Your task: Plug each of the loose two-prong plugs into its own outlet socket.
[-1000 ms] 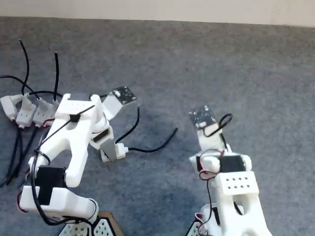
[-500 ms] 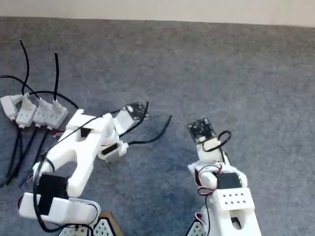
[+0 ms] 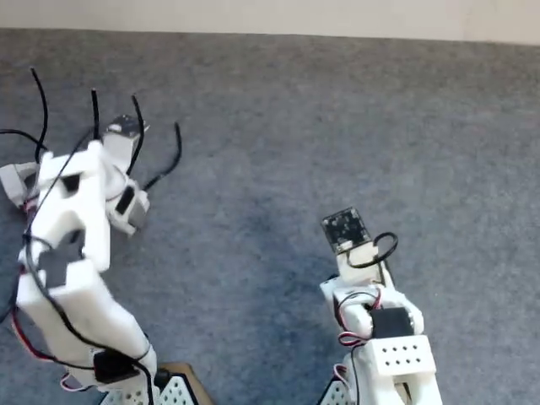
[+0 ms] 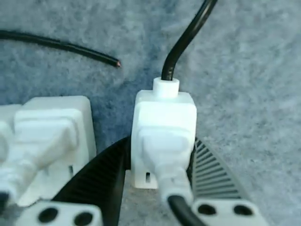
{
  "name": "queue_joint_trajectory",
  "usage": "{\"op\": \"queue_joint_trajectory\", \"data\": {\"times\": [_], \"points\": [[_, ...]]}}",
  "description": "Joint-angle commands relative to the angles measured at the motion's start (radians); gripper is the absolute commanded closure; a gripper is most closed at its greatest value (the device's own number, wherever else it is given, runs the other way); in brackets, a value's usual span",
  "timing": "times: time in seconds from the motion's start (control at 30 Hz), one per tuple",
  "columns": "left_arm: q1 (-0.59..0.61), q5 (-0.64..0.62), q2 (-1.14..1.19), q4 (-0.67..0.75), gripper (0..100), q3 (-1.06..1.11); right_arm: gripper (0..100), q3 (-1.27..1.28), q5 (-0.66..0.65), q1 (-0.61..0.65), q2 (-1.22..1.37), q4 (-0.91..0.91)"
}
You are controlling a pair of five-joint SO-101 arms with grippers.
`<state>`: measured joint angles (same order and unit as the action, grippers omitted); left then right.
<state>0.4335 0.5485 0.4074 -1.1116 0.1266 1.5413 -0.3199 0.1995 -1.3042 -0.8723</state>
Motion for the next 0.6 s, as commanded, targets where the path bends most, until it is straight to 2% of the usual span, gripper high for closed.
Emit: {"op": "queue_joint_trajectory", "data": {"times": [0.0, 0.17, 0.2, 0.3, 0.57], "points": [[0.039, -0.008, 0.153, -0.083, 97, -0.228, 72.4, 0.019, 0.006, -0.012, -0.021, 0.018], [0.041, -0.038, 0.154, -0.143, 69, -0.285, 72.4, 0.039, 0.005, -0.012, -0.021, 0.019], [0.041, -0.038, 0.137, -0.144, 66, -0.285, 72.4, 0.039, 0.005, -0.012, -0.021, 0.019], [0.042, -0.041, 0.059, -0.158, 68, -0.277, 72.4, 0.039, 0.005, -0.012, -0.021, 0.019], [-0.013, -0.046, -0.254, -0.338, 70, -0.277, 72.4, 0.038, 0.005, -0.012, -0.021, 0.019]]}}
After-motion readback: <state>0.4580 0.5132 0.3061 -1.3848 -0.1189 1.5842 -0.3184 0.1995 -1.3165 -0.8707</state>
